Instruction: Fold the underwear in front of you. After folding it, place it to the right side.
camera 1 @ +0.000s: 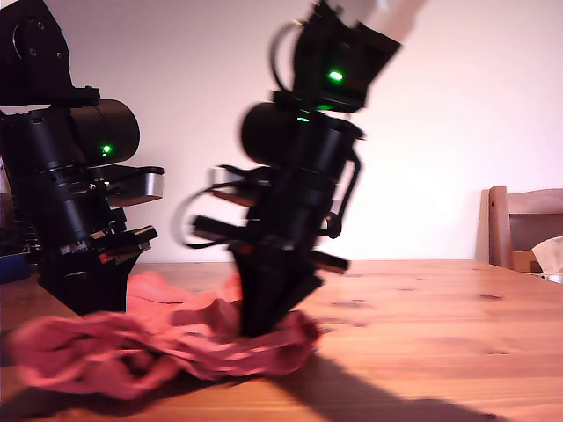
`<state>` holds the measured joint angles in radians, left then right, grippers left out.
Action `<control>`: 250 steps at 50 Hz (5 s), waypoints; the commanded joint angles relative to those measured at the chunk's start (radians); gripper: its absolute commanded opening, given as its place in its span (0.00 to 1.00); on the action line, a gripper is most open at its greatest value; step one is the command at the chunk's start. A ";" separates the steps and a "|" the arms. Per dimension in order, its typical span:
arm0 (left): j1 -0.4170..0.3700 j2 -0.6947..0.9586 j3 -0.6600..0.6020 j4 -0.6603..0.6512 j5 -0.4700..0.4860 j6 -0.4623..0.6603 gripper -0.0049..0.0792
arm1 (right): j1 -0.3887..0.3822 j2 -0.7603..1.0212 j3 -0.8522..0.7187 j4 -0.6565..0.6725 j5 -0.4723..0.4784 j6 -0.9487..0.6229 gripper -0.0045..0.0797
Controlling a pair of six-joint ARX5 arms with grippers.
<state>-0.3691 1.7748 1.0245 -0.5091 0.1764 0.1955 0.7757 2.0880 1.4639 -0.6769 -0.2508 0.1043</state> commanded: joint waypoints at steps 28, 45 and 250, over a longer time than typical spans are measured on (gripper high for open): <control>-0.097 0.112 -0.024 0.019 0.093 -0.068 0.04 | 0.001 0.014 -0.053 -0.139 0.059 -0.008 0.04; -0.103 0.112 -0.024 0.043 0.142 -0.148 0.04 | -0.074 -0.053 -0.125 -0.135 0.094 -0.074 0.04; -0.321 0.028 -0.024 -0.140 0.238 -0.608 0.87 | -0.396 -0.273 -0.396 -0.042 -0.223 -0.057 0.64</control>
<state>-0.6857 1.7584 1.0222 -0.6495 0.4187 -0.4141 0.3691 1.7905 1.0569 -0.7132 -0.4717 0.0509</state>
